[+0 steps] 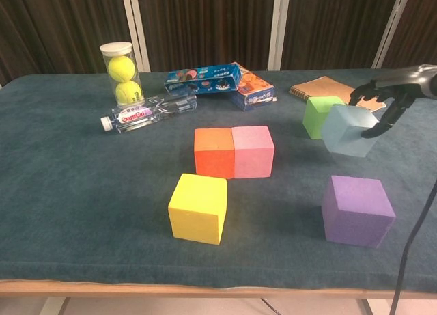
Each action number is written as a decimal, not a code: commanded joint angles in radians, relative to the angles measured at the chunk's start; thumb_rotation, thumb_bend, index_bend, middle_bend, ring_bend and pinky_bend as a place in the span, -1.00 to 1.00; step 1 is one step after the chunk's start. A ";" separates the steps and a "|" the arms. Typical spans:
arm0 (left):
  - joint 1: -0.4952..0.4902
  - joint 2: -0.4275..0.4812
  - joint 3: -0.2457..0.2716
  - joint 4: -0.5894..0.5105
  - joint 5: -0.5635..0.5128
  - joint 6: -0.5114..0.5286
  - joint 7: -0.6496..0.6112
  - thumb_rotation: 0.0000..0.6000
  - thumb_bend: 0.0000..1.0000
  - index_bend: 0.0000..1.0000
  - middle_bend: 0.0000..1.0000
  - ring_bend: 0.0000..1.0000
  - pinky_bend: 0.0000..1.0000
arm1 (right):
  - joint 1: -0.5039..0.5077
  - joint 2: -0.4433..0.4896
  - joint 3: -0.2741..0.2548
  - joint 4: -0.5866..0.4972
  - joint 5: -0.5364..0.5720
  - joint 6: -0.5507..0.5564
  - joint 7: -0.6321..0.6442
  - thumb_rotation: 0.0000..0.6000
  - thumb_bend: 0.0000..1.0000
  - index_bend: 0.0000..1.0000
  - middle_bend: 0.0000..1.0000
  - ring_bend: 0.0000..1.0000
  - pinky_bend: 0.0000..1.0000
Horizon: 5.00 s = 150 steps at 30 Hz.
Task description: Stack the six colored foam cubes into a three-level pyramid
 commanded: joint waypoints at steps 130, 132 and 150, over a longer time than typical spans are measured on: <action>0.008 0.004 0.001 0.011 -0.003 0.000 -0.011 0.95 -0.77 -0.89 -1.00 -1.00 -0.78 | 0.035 -0.045 -0.056 -0.021 -0.157 -0.130 0.118 0.92 -0.07 -0.55 -1.00 -1.00 -1.00; 0.009 0.004 0.001 0.012 -0.003 0.002 -0.013 0.95 -0.77 -0.89 -1.00 -1.00 -0.78 | 0.039 -0.046 -0.057 -0.024 -0.152 -0.130 0.118 0.92 -0.07 -0.55 -1.00 -1.00 -1.00; 0.011 0.002 0.002 0.028 0.000 0.000 -0.037 0.95 -0.77 -0.89 -1.00 -1.00 -0.78 | 0.069 -0.064 -0.070 -0.023 -0.130 -0.132 0.112 0.92 -0.07 -0.57 -1.00 -1.00 -1.00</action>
